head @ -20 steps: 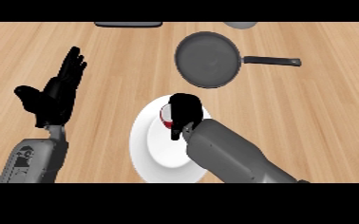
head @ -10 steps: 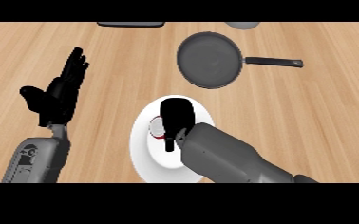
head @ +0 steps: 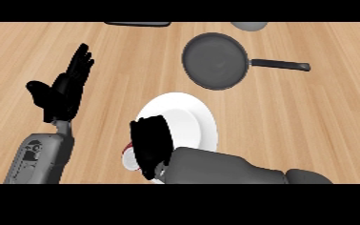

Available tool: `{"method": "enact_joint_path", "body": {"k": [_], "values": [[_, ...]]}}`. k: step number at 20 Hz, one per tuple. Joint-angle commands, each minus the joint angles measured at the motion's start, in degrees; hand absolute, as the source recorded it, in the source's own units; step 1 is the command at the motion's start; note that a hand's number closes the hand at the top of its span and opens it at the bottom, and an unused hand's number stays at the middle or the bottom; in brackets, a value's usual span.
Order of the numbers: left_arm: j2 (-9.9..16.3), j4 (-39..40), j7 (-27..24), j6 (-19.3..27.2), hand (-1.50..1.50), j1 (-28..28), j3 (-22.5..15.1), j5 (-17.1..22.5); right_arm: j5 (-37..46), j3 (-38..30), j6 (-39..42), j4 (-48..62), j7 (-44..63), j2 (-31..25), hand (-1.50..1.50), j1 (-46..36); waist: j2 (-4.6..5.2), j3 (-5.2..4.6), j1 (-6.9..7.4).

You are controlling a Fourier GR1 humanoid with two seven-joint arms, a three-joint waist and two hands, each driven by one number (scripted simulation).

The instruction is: Pick the can from the plate and place it in the pan

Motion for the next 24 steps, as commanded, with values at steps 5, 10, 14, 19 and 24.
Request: {"method": "enact_joint_path", "body": {"k": [5, 10, 14, 19, 24], "values": [[-0.7, 0.5, -1.9, 0.2, 0.0, 2.6, 0.9, 0.3, 12.3, -3.3, -8.4, -9.1, 9.9, 0.1, 1.5, -8.1, -0.39, -0.01, -2.69], [1.6, -3.2, 1.1, 0.0, 0.0, 2.8, 2.3, 0.7, 17.7, -8.7, -12.7, -6.6, 11.0, 0.0, 1.5, -8.2, -0.39, 0.03, -2.44], [1.0, -1.9, -0.3, 0.2, 0.0, 2.5, 2.3, 0.3, 16.1, -17.8, -17.5, -5.4, 1.5, -3.3, 1.5, -4.8, 0.08, 0.06, -3.36], [0.1, -3.0, -0.3, 0.6, 0.0, 3.9, 1.2, -0.6, 11.0, -28.9, -19.2, -2.4, -5.7, -4.7, 1.5, -4.4, 0.22, 0.04, -2.96], [1.4, -2.2, -0.3, -0.7, 0.0, 2.6, 3.0, 0.4, 9.5, -33.6, -19.8, 11.2, -20.4, -7.9, 1.5, -2.4, 0.46, 0.02, -2.43]]}}
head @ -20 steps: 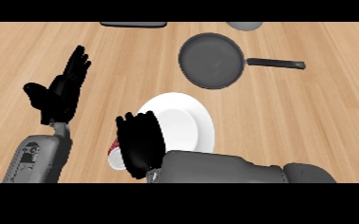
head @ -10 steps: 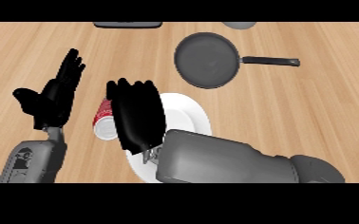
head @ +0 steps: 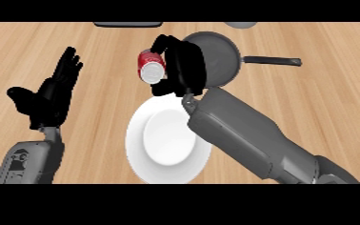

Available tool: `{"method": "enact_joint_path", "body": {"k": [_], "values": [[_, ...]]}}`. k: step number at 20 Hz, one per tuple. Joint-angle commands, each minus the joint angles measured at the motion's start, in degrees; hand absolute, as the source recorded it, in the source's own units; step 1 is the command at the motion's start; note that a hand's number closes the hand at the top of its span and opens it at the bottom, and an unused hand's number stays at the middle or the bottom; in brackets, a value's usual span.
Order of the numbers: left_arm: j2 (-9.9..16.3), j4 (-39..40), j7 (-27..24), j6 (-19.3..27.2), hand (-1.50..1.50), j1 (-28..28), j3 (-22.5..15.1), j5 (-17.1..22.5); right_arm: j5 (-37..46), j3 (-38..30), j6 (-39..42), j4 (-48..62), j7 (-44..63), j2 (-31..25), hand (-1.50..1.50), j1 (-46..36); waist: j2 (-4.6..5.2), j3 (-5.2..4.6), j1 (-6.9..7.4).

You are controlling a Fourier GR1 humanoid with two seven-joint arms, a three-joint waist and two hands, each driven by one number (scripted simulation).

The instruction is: Pick the can from the plate and place it in the pan

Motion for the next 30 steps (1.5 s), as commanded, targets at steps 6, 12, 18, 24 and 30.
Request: {"method": "enact_joint_path", "body": {"k": [6, 12, 18, 24, 30], "values": [[-1.9, 0.1, -0.5, 0.7, 0.0, -0.7, -2.0, -1.8, -2.9, -10.9, -2.6, 23.2, -22.9, -7.3, 1.5, -1.6, 0.86, 0.01, 1.56], [-0.6, -1.4, 0.4, -2.2, 0.0, -0.9, -1.3, 0.3, -4.0, -16.7, -6.8, 38.9, -31.8, -5.6, 1.5, -5.8, 1.33, 0.05, 3.24], [-2.7, -1.5, 0.6, -0.8, 0.0, -1.4, -3.1, -1.1, -6.7, -20.9, -8.9, 46.0, -42.9, -7.0, 1.5, -3.4, 1.79, 0.15, 4.07], [-2.1, -1.6, 0.4, -1.3, 0.0, -3.3, -2.6, -0.7, -15.9, -28.1, 5.8, 48.1, -44.7, -5.0, -1.5, -3.1, 2.75, 0.32, 5.61], [-2.4, 0.1, 1.2, -0.5, 0.0, -5.1, -2.4, -1.3, -18.1, -31.1, 11.4, 51.5, -52.2, -6.4, -1.5, -4.2, 2.77, 0.26, 5.41]]}}
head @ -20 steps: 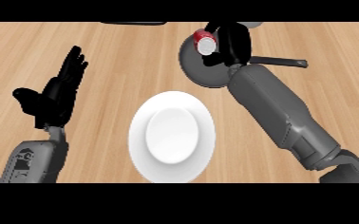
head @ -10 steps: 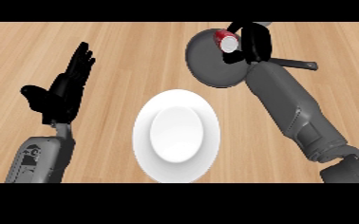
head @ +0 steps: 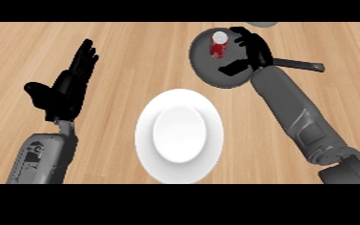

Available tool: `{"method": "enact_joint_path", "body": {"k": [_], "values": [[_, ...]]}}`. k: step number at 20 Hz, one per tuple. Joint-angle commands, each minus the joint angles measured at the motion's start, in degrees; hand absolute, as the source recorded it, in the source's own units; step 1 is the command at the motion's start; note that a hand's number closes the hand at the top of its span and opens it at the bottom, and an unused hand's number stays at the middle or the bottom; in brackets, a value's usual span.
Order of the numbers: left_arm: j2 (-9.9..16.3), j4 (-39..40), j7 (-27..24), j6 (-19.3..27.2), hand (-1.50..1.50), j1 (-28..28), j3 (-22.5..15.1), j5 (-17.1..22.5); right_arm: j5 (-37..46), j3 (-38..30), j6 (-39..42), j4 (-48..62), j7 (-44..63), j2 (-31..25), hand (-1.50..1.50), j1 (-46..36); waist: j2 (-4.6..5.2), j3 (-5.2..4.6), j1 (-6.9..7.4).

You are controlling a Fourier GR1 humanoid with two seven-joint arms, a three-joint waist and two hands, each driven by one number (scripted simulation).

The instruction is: Pick the can from the plate and place it in the pan

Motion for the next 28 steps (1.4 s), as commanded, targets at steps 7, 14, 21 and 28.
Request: {"method": "enact_joint_path", "body": {"k": [7, 14, 21, 28], "values": [[0.3, 1.4, -0.4, 0.3, 0.0, 0.2, 0.8, -0.5, -8.9, -10.8, -1.7, -1.4, -18.5, -0.6, -1.5, 3.1, -0.98, -0.03, -2.18], [1.1, 1.3, -0.5, 1.0, 0.0, 2.3, 2.5, -0.6, -16.1, -17.1, 14.3, -2.9, -25.3, -1.7, -1.5, 7.4, -2.48, -0.19, -4.84], [0.7, -1.7, 0.3, 2.4, 0.0, 5.8, 3.1, -1.3, -16.9, -14.6, 26.8, -15.8, -28.7, -5.7, -1.5, 20.5, -3.46, -0.32, -7.11], [2.4, -1.7, -0.4, -0.1, 0.0, 7.8, 5.4, 0.7, -20.1, -12.3, 27.0, -44.2, -18.2, -7.9, -1.5, 37.9, -3.74, -0.4, -8.05]]}}
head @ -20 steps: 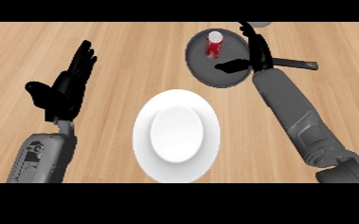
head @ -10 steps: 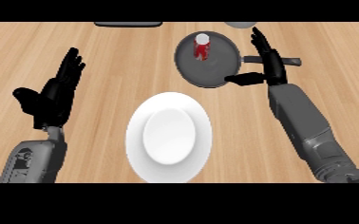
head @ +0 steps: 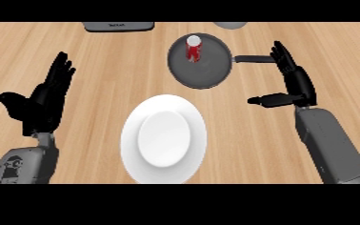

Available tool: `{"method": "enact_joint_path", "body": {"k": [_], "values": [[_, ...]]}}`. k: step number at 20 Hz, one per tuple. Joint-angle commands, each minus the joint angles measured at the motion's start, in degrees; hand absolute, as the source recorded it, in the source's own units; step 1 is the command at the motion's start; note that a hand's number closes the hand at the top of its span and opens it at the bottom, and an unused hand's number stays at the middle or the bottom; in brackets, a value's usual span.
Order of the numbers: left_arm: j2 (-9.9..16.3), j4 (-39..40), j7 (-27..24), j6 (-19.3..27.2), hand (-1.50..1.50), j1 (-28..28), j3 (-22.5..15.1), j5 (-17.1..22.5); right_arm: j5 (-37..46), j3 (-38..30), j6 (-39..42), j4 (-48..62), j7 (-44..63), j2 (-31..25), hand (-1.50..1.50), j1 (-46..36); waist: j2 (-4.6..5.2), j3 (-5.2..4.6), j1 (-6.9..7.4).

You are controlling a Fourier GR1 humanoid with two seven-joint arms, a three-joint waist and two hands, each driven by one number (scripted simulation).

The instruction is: Pick the can from the plate and place it in the pan

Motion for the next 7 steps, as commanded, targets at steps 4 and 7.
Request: {"method": "enact_joint_path", "body": {"k": [4, 7], "values": [[-0.2, 0.6, -1.3, -0.8, 0.0, 0.0, 0.1, -0.5, -1.6, 1.9, 4.2, -25.9, 9.2, -5.8, -1.5, 18.4, 0.37, 0.03, 0.62], [-0.8, 3.8, -1.9, -1.4, 0.0, -3.5, 0.7, 0.2, 0.9, 3.3, -1.1, -35.8, 16.1, -3.4, -1.5, 20.5, 0.61, 0.05, 1.2]]}}
